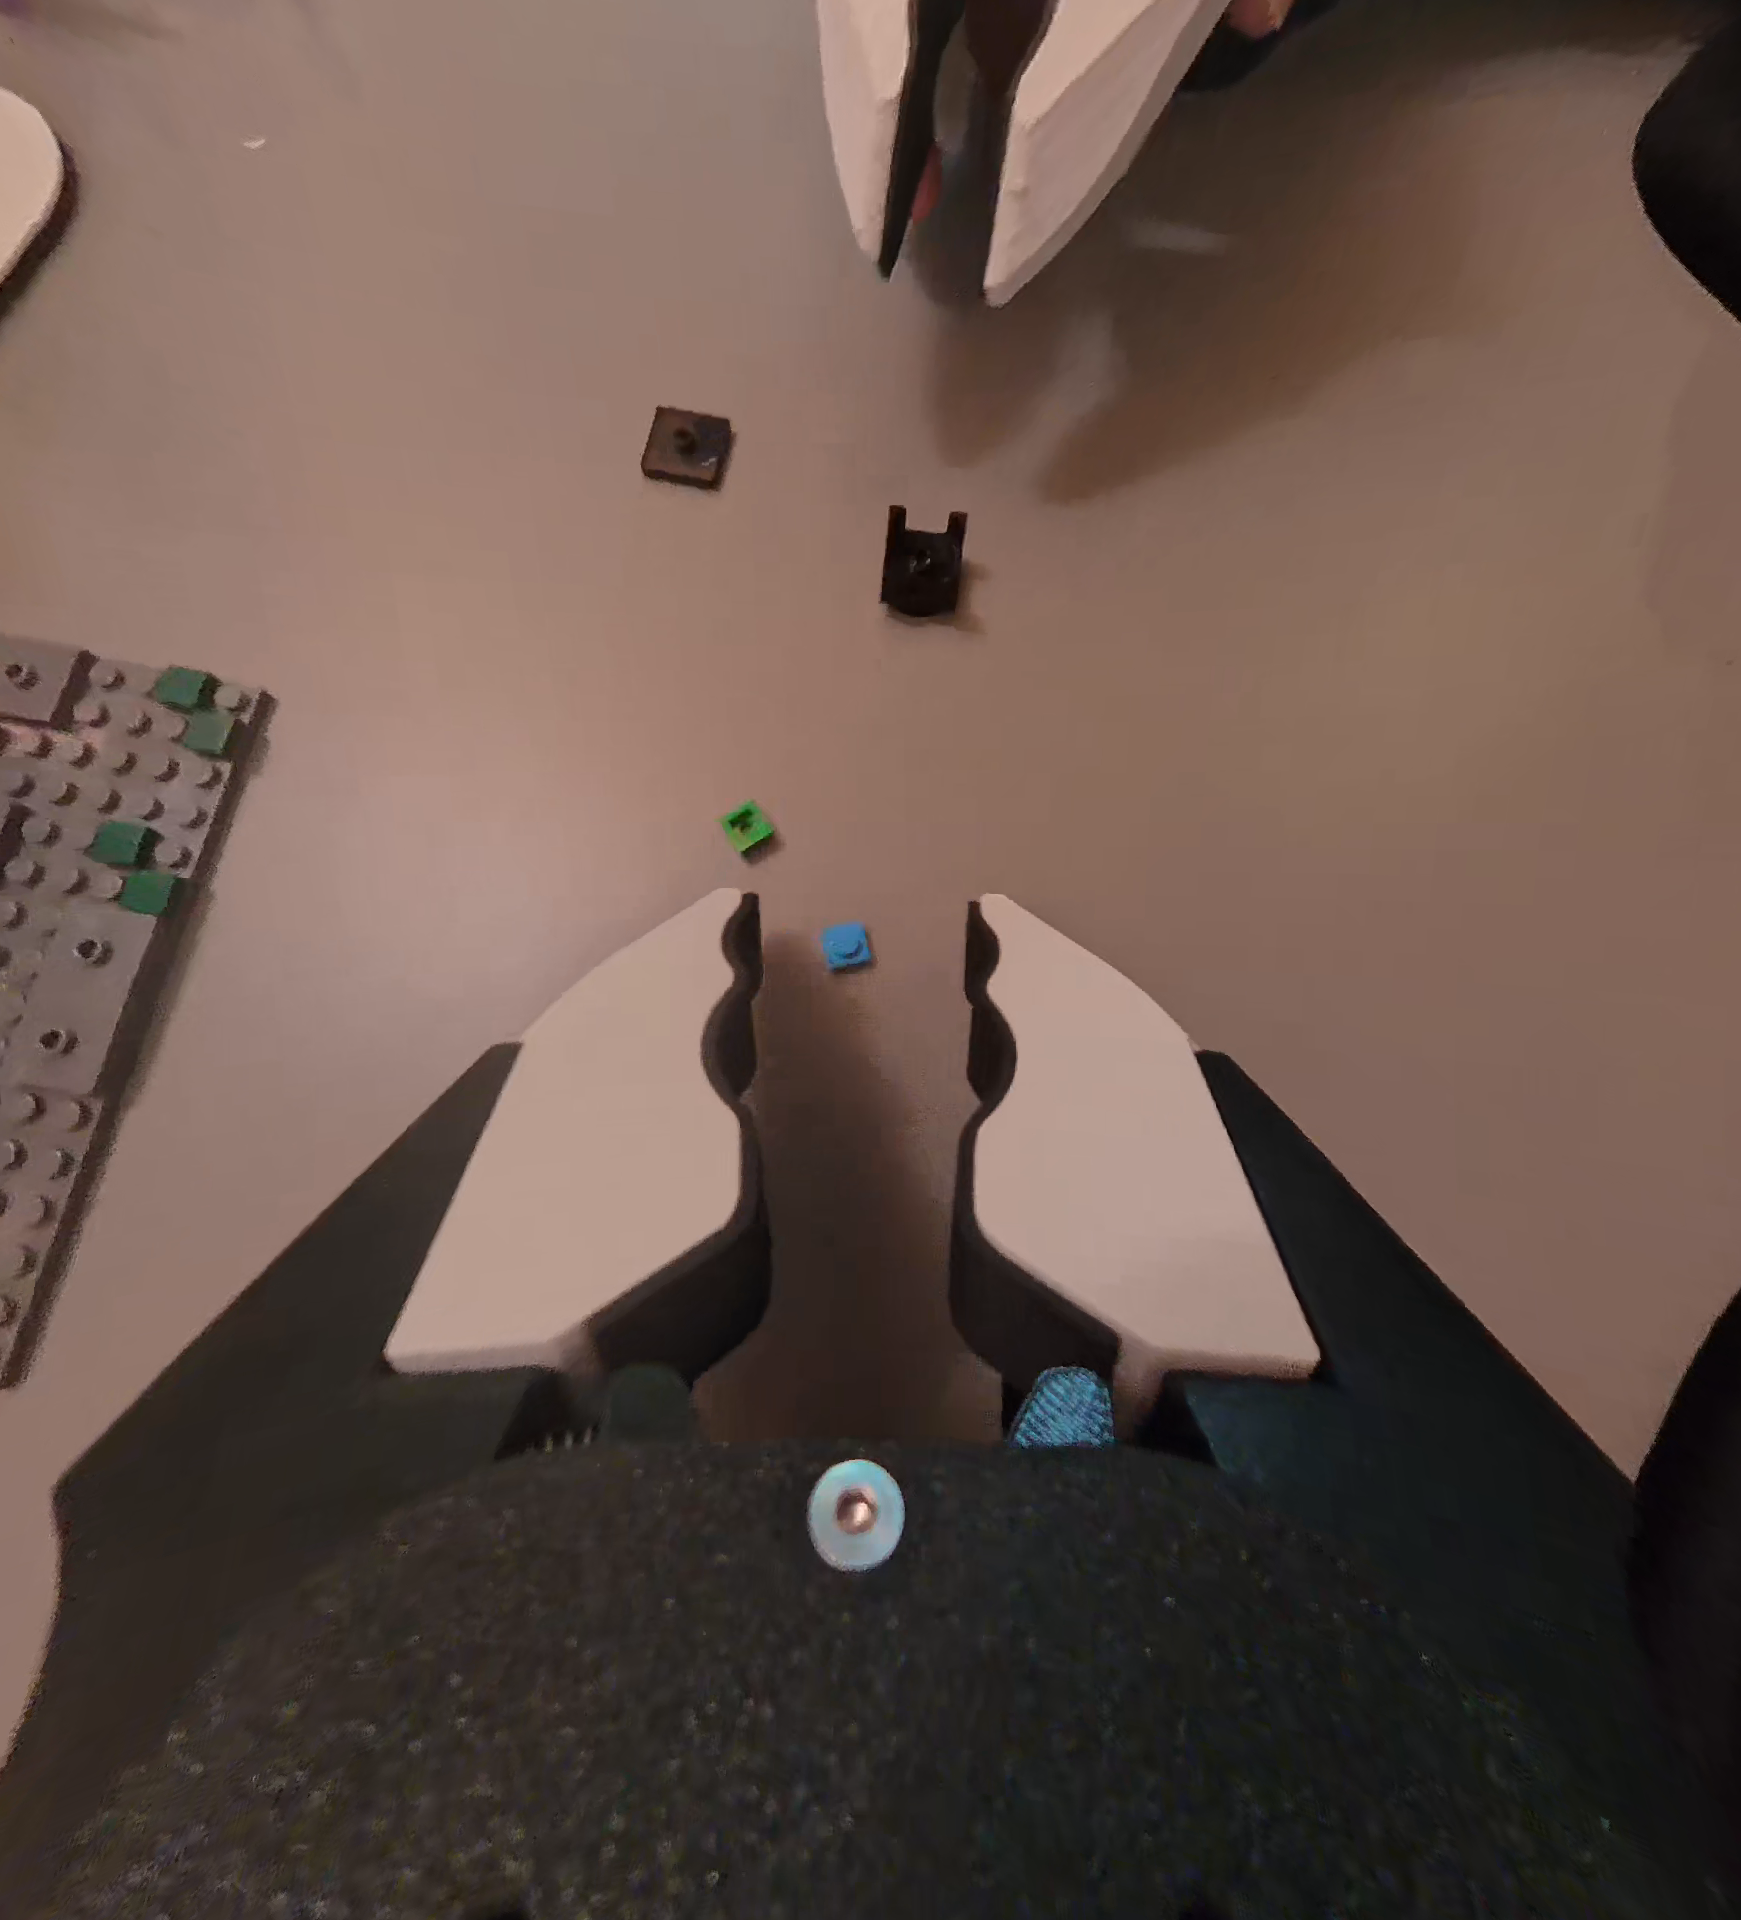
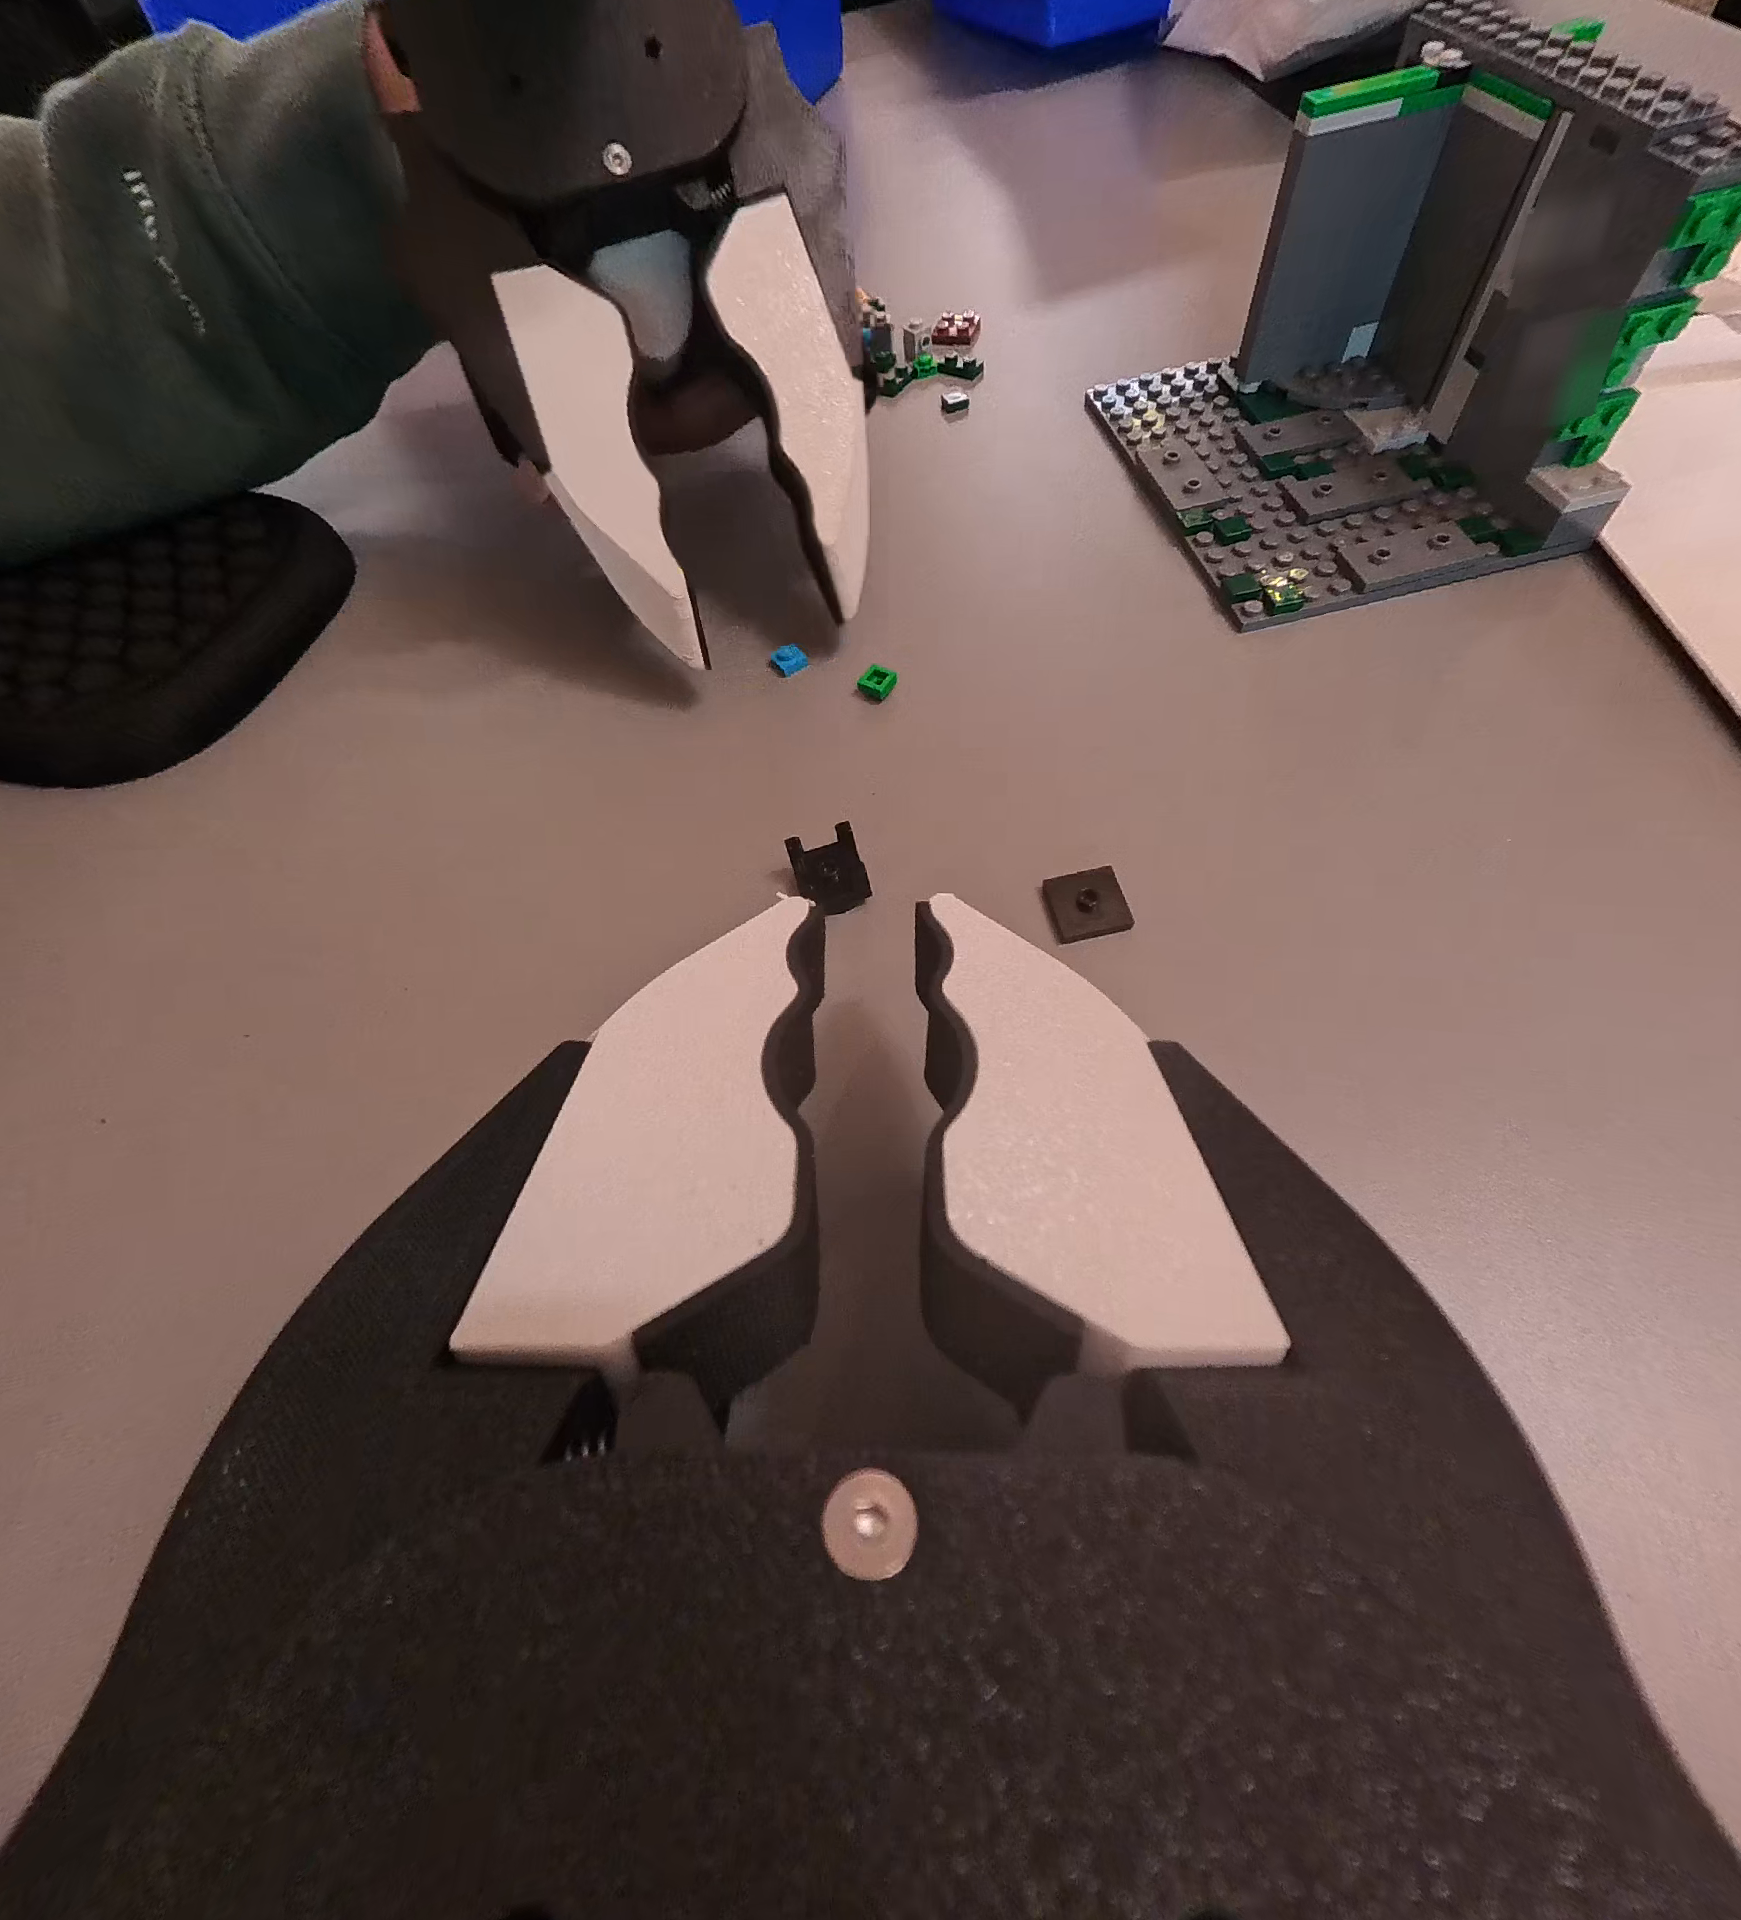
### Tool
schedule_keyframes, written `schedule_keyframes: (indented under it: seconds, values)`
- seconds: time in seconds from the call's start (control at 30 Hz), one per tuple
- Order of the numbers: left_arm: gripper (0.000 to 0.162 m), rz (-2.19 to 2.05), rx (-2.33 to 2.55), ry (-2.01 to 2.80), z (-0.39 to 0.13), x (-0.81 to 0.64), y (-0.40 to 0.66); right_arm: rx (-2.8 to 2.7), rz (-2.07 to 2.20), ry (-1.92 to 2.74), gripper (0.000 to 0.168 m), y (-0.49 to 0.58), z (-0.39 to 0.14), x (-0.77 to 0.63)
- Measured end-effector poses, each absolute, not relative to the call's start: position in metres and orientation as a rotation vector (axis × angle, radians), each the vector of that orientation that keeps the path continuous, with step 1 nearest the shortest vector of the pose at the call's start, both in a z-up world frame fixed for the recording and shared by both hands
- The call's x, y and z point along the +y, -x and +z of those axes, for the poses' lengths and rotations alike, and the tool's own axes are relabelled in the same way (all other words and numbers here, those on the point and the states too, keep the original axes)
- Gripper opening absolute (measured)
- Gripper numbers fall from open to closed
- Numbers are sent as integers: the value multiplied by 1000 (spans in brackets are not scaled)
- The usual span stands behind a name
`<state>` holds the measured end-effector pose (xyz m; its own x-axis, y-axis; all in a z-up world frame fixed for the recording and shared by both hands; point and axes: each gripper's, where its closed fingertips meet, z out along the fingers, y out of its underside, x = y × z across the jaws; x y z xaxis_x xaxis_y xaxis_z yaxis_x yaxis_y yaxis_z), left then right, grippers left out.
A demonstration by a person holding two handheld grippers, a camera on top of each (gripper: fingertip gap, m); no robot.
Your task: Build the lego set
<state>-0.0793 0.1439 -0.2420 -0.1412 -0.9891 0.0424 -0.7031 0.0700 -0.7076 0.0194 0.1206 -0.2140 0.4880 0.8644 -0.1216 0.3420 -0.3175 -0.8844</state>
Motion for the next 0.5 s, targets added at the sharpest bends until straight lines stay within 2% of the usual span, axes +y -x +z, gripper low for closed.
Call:
schedule_keyframes:
  seconds: [0.37, 0.5]
  values:
    - [36, -804, 1927, 1735, -250, 144, 85, -1000, 787, 1884, 16, -19, -214, 120]
    - [25, -777, 1941, 1739, -250, 147, 83, -999, 789, 1883, 16, -19, -214, 120]
